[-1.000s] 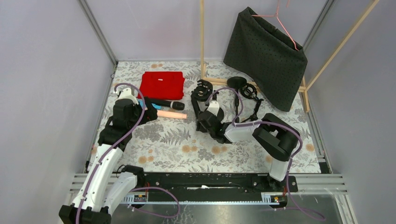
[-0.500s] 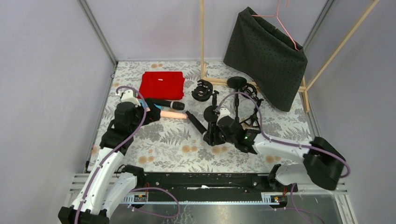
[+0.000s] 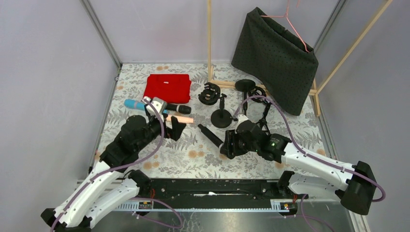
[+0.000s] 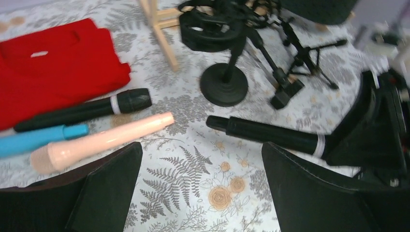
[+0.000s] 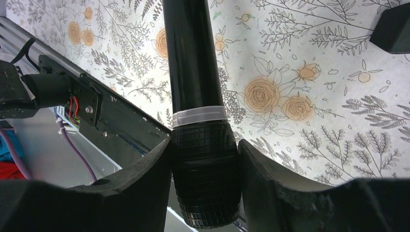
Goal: Attach the microphones to the stand
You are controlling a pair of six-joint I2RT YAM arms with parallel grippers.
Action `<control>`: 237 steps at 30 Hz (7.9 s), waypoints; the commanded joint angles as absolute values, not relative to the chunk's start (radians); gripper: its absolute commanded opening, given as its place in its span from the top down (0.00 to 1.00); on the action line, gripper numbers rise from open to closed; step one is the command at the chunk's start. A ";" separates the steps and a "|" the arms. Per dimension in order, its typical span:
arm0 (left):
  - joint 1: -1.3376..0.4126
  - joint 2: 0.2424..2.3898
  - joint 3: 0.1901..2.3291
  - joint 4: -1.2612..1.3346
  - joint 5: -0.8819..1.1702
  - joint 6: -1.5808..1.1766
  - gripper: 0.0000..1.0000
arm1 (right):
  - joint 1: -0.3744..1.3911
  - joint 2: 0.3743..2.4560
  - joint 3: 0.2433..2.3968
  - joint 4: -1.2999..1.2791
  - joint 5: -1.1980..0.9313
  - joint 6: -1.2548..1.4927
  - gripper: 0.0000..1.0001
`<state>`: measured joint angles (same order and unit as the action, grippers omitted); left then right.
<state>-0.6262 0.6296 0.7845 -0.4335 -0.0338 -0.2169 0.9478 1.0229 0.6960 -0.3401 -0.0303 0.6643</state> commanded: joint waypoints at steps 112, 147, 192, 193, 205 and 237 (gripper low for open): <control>-1.316 0.881 0.671 0.213 -0.364 -0.348 1.00 | 0.954 0.674 0.856 -0.123 0.197 0.642 0.08; -1.312 0.888 0.714 0.111 -0.475 -0.454 1.00 | 0.953 0.951 0.802 0.099 -0.052 0.601 0.46; -1.062 0.735 0.859 -0.633 -0.604 -0.588 0.01 | 0.951 1.061 1.279 -0.184 0.697 0.149 1.00; -0.987 0.750 0.849 -0.606 -0.516 -0.560 0.01 | 0.948 1.076 1.310 -0.176 0.696 0.133 1.00; -0.702 0.770 0.855 -0.574 -0.352 -0.373 0.01 | 0.774 1.302 1.607 -0.125 0.475 0.106 1.00; -0.701 0.767 0.798 -0.549 -0.408 -0.351 0.01 | 0.700 1.603 1.657 0.155 0.207 0.176 1.00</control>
